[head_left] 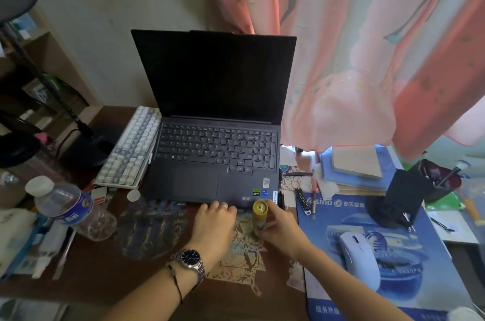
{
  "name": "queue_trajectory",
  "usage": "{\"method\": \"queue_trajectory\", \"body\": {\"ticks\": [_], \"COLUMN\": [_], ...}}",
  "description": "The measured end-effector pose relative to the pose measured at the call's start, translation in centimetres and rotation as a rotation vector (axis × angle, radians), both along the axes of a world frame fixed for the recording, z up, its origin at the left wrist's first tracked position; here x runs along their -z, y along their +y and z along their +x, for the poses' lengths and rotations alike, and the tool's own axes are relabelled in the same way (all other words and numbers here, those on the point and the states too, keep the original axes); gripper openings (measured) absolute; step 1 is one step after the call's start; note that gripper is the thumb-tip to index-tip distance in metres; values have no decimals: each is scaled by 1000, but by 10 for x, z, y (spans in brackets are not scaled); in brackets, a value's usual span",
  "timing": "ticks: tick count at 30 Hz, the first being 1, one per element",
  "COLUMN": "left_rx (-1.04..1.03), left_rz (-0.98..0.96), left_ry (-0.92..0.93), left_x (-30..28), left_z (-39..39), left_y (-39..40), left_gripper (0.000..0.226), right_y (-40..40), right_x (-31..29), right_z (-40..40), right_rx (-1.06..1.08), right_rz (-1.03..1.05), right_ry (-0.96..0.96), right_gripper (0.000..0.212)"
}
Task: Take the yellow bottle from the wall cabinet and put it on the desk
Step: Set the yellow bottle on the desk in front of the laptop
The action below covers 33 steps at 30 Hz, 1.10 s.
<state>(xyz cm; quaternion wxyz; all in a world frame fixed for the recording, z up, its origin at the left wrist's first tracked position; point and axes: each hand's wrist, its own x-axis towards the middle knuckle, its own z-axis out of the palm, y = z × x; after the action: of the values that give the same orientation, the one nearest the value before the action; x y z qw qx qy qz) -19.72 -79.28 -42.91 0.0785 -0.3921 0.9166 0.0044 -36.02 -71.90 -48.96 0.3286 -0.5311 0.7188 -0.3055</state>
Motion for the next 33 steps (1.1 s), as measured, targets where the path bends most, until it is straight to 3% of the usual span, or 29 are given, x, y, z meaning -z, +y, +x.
{"method": "queue_trajectory", "body": {"ticks": [17, 22, 26, 33], "left_rx": [5, 21, 45, 87], "left_rz": [14, -31, -126, -322], "left_ry": [-49, -84, -134, -166], "left_x": [-5, -24, -56, -139], "left_z": [-3, 0, -3, -17], "left_y": [-6, -16, -35, -68], "left_gripper": [27, 21, 24, 32], "right_y": [-1, -5, -18, -39], "right_x": [-12, -49, -99, -199], "right_z": [-8, -28, -54, -82], "right_rx": [-8, -88, -201, -98], "right_rz": [128, 170, 260, 216], "right_ry": [-34, 164, 449, 821], "right_gripper": [48, 38, 42, 40]}}
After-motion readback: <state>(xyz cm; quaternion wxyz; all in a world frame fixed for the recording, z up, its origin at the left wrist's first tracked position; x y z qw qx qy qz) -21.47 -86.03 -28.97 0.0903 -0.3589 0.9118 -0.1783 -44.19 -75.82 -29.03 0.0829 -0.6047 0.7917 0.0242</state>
